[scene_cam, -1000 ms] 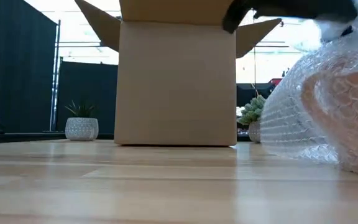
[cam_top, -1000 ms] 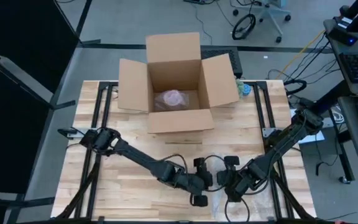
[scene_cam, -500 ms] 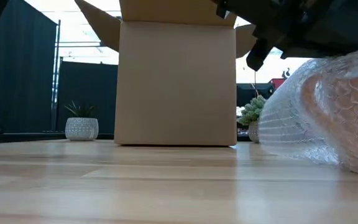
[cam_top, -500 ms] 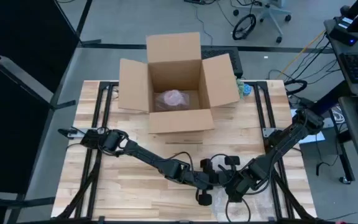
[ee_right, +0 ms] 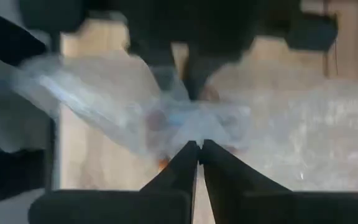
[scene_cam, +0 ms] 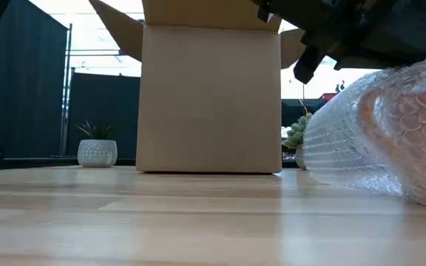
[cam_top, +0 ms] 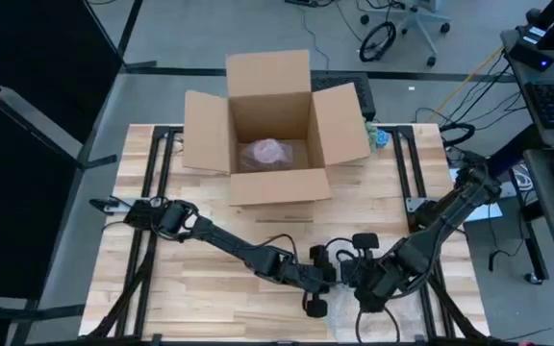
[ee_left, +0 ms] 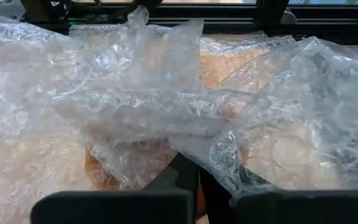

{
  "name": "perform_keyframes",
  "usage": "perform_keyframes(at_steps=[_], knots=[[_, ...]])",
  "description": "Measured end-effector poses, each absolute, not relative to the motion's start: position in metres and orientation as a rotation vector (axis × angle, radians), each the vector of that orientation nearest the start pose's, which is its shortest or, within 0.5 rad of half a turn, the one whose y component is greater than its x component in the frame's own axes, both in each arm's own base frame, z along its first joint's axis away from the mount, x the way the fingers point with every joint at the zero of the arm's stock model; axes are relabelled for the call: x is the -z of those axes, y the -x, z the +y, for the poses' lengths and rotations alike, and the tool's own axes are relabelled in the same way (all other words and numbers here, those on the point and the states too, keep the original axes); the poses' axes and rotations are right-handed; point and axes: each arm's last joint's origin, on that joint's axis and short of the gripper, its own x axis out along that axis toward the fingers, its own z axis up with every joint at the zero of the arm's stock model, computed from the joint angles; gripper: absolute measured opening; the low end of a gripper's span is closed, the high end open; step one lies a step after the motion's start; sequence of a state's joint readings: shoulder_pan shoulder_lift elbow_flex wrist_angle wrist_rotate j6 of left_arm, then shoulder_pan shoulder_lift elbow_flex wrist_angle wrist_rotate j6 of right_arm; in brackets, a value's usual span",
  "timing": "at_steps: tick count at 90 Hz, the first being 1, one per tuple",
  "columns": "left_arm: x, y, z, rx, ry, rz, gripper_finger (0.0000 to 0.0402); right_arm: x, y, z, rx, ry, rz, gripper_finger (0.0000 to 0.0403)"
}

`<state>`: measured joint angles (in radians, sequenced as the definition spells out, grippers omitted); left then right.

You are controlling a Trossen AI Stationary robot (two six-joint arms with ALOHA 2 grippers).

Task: Wrap mug
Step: Wrap the pink mug with transparent bubble wrap

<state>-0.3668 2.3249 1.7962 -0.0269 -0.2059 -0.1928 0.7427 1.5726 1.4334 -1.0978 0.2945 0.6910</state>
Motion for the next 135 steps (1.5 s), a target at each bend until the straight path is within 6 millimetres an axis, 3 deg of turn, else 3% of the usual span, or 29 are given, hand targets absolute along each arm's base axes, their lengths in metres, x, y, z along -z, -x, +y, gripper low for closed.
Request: perform_keyframes(at_steps=[11,22,52,71,96,120,135], knots=[[-0.173,-0.491,-0.182,0.104,0.031,0.546,0.0000,-0.293,-0.235,0.201,0.025,-0.006,1.038,0.0011],[-0.173,-0.491,-0.182,0.104,0.031,0.547,0.0000,-0.268,-0.237,0.204,0.019,-0.040,1.014,0.0011],[-0.174,-0.493,-0.182,0.103,0.039,0.526,0.0000,-0.198,-0.219,0.192,0.095,-0.152,1.144,0.0011],[-0.182,-0.492,-0.182,0.108,0.049,0.492,0.0000,-0.192,-0.219,0.192,0.073,-0.170,1.113,0.0011],[-0.227,-0.483,-0.182,0.121,0.069,0.407,0.0000,-0.194,-0.222,0.194,0.041,-0.157,1.085,0.0011],[-0.223,-0.482,-0.187,0.165,0.083,0.422,0.0000,-0.193,-0.221,0.194,0.026,-0.139,1.100,0.0011],[-0.206,-0.472,-0.183,0.061,0.019,0.609,0.0000,-0.192,-0.221,0.194,0.030,-0.134,1.106,0.0011]])
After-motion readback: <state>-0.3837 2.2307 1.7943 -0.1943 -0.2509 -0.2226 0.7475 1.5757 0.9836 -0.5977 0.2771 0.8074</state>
